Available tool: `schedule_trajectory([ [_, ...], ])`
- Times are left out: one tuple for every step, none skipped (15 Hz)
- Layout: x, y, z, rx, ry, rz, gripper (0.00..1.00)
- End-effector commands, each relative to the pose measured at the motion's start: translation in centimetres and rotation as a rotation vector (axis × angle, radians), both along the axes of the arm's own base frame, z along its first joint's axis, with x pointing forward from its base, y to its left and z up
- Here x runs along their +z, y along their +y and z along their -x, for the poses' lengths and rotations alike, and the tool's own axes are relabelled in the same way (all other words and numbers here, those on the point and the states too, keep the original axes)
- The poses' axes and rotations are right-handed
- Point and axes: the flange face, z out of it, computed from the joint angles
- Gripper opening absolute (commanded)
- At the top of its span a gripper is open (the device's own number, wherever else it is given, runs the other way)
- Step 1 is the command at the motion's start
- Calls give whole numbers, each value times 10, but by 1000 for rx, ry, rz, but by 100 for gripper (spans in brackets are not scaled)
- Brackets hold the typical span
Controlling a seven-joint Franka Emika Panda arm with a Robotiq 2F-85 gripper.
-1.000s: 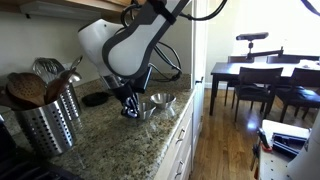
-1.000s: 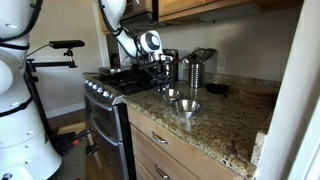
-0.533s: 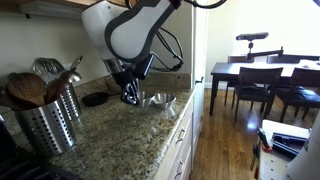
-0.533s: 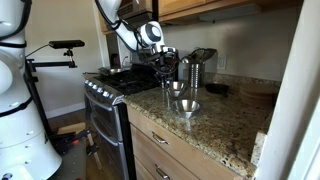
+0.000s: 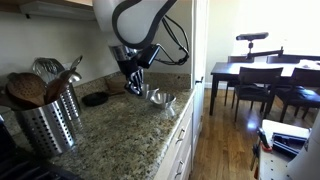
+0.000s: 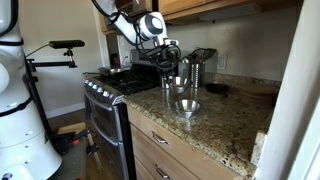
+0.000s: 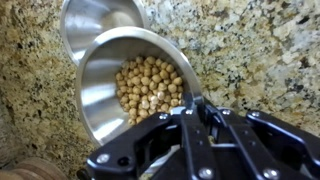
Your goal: Pick up the silver bowl and pour its contents in the other silver bowl.
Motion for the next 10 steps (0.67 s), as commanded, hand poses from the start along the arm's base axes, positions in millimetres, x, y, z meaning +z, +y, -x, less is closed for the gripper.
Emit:
schedule_trajectory([
  [12, -18, 16, -14, -17, -86, 7],
  [14, -23, 17, -23, -18, -96, 7],
  [15, -27, 17, -28, -17, -107, 7],
  [16, -33, 19, -37, -20, -113, 7],
  [18, -39, 20, -45, -21, -121, 7],
  [18, -45, 21, -54, -21, -122, 7],
  [19, -51, 22, -54, -23, -137, 7],
  [22, -59, 24, -58, -30, -160, 7],
  [23, -64, 25, -62, -32, -174, 7],
  [24, -70, 26, -63, -37, -187, 7],
])
